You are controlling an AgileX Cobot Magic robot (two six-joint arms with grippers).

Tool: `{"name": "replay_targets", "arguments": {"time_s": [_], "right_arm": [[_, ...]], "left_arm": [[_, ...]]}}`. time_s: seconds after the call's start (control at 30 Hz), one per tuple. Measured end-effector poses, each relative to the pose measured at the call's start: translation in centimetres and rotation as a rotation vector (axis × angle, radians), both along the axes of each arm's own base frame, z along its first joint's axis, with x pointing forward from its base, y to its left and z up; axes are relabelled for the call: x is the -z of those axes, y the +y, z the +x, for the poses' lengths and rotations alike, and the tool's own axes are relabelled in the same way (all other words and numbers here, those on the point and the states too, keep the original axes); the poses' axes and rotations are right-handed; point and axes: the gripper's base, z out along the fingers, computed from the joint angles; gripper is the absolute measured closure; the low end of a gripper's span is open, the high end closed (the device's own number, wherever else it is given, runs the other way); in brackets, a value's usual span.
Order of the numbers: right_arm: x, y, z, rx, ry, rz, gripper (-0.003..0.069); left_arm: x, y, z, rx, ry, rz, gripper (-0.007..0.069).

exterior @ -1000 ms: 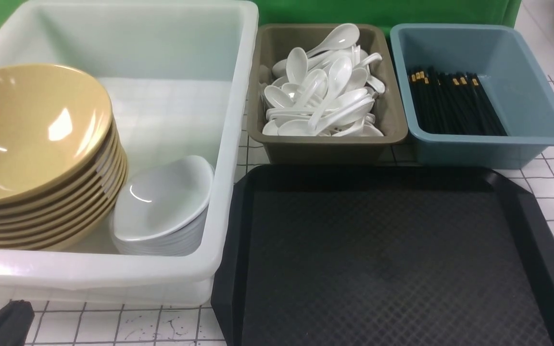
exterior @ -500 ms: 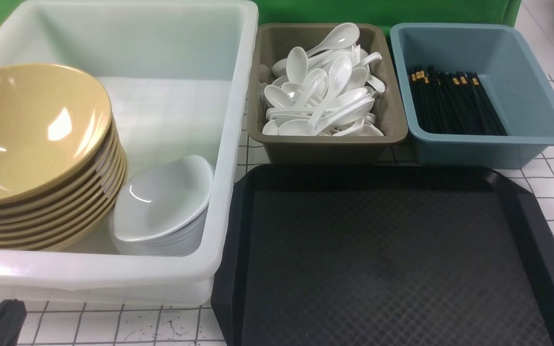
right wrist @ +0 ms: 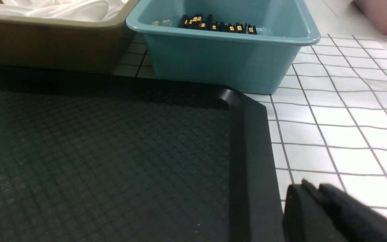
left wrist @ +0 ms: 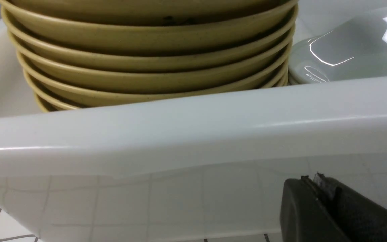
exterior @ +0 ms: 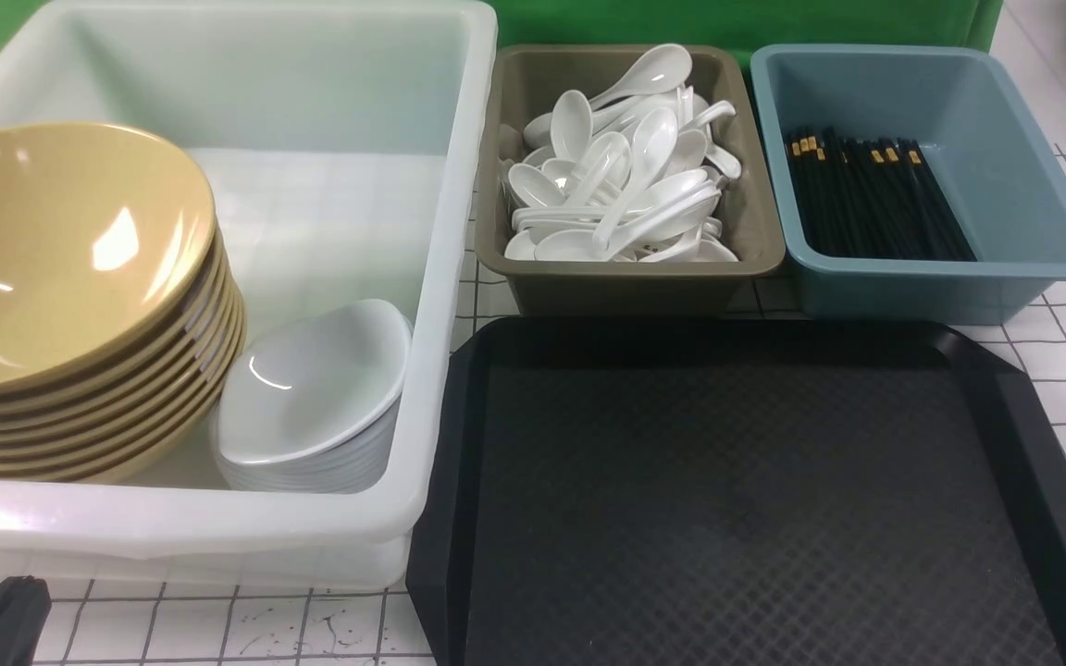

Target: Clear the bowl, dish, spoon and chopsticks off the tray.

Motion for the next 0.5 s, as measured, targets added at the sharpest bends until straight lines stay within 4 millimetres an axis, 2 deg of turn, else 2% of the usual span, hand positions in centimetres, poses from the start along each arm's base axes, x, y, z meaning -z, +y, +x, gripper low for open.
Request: {"name": "replay_targets", "arguments": {"time_s": [0.5], "right_arm": [[0.00,0.00,0.00,0.000,0.000,0.000,0.0552]], "left_arm": [[0.00,0.00,0.00,0.000,0.000,0.001,0.0636]]}}
